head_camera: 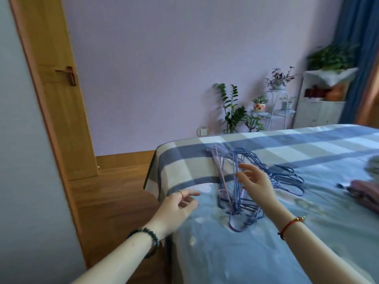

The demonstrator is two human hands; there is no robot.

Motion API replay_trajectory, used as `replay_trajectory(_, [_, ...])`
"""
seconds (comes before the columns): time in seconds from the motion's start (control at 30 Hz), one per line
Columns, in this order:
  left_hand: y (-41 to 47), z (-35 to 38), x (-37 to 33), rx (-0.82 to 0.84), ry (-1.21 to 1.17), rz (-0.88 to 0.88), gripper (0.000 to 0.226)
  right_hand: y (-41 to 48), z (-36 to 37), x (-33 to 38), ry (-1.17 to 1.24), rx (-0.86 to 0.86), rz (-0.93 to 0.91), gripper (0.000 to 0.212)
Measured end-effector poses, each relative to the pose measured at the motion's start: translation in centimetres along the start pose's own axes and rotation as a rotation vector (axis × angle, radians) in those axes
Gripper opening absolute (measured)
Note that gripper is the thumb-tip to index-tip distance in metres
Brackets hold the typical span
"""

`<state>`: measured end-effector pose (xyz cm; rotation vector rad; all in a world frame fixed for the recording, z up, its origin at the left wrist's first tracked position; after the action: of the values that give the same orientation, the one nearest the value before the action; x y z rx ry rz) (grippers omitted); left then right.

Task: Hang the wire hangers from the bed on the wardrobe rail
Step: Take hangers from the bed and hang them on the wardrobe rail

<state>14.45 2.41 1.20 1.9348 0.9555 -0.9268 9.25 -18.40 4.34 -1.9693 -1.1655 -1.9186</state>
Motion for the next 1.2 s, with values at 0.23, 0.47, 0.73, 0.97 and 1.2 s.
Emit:
replay_trajectory(0.23, [0.7, 9.2, 1.1, 0.046, -0.100, -0.041, 0.022, -0.3, -5.9, -7.8, -0.101, -0.206, 0.106, 0.032])
replay_trajectory(0.47, [1.5, 13.4, 2.6, -0.043, -0.257, -0.136, 0.038, -1.0, -5.2, -11.7, -0.119, -0.247, 0.158, 0.040])
replay_trajectory(0.73, [3.0, 14.8, 4.2, -0.107, -0.305, -0.279, 0.028, -0.4, -5.1, -13.2, -0.218, -0.237, 0.187, 0.043])
replay_trajectory(0.97, [2.6, 15.2, 5.2, -0.040, -0.373, -0.350, 0.031, -0.7, -4.8, -13.1, -0.233, -0.195, 0.198, 0.023])
replay_trajectory(1.2, [2.5, 14.9, 4.4, 0.037, -0.442, -0.359, 0.035, -1.0, -4.9, -11.3, -0.144, -0.182, 0.132, 0.025])
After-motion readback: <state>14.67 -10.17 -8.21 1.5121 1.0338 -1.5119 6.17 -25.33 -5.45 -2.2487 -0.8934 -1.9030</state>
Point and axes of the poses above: each hand's wrist, its own y-axis towards the middle knuckle, its own z-axis out of the palm, x = y × z, the point moved 10 cm from there along y, towards the middle knuckle, and after that the axes turned 13 degrees about -x, right-handed, at the moved point
